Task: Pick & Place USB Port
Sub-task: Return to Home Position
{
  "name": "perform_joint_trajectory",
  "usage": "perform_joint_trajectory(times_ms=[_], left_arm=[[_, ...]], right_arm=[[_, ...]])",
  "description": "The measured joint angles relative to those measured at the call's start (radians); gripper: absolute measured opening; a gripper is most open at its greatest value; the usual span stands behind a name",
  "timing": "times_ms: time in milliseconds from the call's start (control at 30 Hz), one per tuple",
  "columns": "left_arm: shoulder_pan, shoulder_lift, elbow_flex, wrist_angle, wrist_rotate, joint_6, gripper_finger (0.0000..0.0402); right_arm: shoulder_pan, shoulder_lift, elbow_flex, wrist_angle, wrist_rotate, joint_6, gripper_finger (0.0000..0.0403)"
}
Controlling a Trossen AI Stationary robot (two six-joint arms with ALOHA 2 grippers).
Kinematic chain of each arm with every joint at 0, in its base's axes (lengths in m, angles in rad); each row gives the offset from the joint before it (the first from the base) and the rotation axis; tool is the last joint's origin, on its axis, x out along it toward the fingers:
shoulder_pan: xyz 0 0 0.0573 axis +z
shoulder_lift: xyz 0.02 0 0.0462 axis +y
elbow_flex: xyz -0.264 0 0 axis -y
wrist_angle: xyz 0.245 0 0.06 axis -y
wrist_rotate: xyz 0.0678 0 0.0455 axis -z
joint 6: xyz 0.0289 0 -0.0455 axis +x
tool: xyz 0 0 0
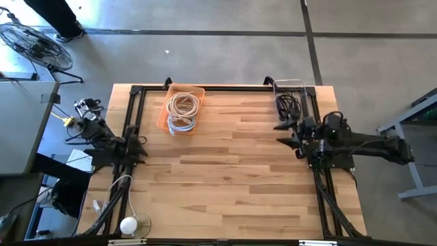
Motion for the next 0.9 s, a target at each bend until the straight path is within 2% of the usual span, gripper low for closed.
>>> perform_joint_trajectory(times_ms=[133, 433, 667, 800, 900], left_arm=[[0.000, 0.000, -0.079, 0.073, 0.000, -0.004, 0.0127], [0.000, 0.000, -0.233, 0.205, 0.007, -0.068, 0.0127], [0.000, -0.001, -0.262, 0.205, 0.010, -0.199, 0.0127], [0.000, -0.001, -0.263, 0.158, 0.030, -0.262, 0.0127], [0.000, -0.001, -0.263, 0.106, 0.003, -0.290, 0.0127]], right_arm=[[0.000, 0.010, -0.088, 0.136, -0.061, 0.015, 0.0204], [0.038, 0.010, -0.192, 0.176, -0.061, -0.010, 0.0204], [0.086, 0.010, -0.207, 0.199, -0.055, -0.038, 0.0204], [0.108, 0.010, -0.207, 0.192, -0.053, -0.052, 0.0204], [0.120, 0.010, -0.207, 0.175, -0.017, -0.069, 0.0204]])
